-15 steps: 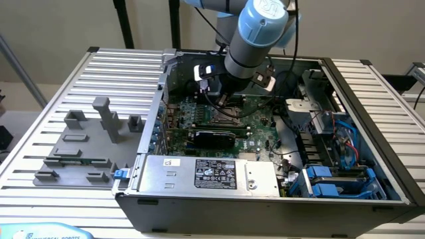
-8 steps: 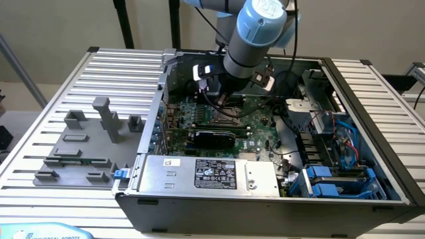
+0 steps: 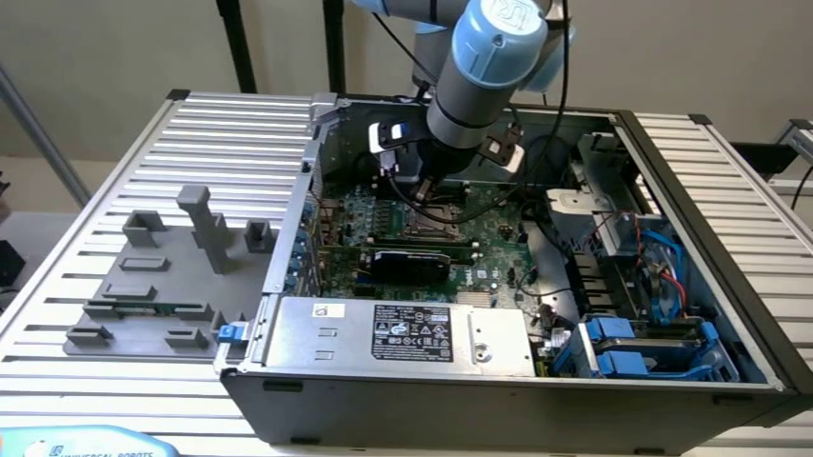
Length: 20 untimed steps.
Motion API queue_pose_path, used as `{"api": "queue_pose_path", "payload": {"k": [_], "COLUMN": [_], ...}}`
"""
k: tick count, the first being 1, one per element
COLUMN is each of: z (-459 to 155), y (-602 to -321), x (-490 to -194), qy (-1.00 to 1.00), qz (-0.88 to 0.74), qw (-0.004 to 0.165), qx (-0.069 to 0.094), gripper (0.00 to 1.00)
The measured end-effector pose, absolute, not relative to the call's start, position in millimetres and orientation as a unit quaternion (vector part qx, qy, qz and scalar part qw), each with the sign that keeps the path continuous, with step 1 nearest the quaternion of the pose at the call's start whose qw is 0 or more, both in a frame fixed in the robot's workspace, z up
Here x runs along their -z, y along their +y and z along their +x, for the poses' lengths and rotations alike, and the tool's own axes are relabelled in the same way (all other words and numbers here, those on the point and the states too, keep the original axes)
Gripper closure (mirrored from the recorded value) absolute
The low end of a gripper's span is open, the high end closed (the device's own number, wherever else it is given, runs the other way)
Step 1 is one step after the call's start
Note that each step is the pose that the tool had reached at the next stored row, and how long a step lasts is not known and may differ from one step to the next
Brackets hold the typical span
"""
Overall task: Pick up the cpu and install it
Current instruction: 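Install the first cpu locking lever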
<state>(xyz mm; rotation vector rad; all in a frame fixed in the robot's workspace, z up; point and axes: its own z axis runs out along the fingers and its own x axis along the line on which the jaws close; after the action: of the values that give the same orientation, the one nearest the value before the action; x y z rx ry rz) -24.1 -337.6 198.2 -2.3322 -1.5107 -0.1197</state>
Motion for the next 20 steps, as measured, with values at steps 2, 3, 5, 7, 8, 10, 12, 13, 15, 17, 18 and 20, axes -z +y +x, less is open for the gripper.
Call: {"api": "queue_pose_path", "payload": {"k": [2, 3, 5, 7, 8, 10, 12, 13, 15, 17, 18, 20], "z": [-24.0, -23.8, -23.0, -22.2, -21.6, -20.4, -19.0, -18.4, -17.2, -16.1, -15.7, -15.0], "y": [-337.7, -337.7, -337.6, -337.6, -337.6, -337.6, -337.7, -337.7, -337.7, -337.6, -337.6, -337.6], "x": [-198.2, -198.2, -198.2, -198.1, -198.1, -198.1, -198.1, -198.1, -198.0, -197.8, -197.7, -197.0], "qy": [-0.534, -0.534, -0.534, -0.534, -0.534, -0.534, -0.534, -0.534, -0.534, -0.534, -0.534, -0.534], "qz": [-0.825, -0.825, -0.825, -0.825, -0.825, -0.825, -0.825, -0.825, -0.825, -0.825, -0.825, -0.825], "qw": [0.179, 0.179, 0.179, 0.179, 0.179, 0.179, 0.179, 0.179, 0.179, 0.179, 0.179, 0.179], "qx": [0.042, 0.042, 0.042, 0.042, 0.042, 0.042, 0.042, 0.042, 0.042, 0.042, 0.042, 0.042], "gripper": [0.89, 0.89, 0.89, 0.89, 0.89, 0.89, 0.89, 0.89, 0.89, 0.89, 0.89, 0.89]}}
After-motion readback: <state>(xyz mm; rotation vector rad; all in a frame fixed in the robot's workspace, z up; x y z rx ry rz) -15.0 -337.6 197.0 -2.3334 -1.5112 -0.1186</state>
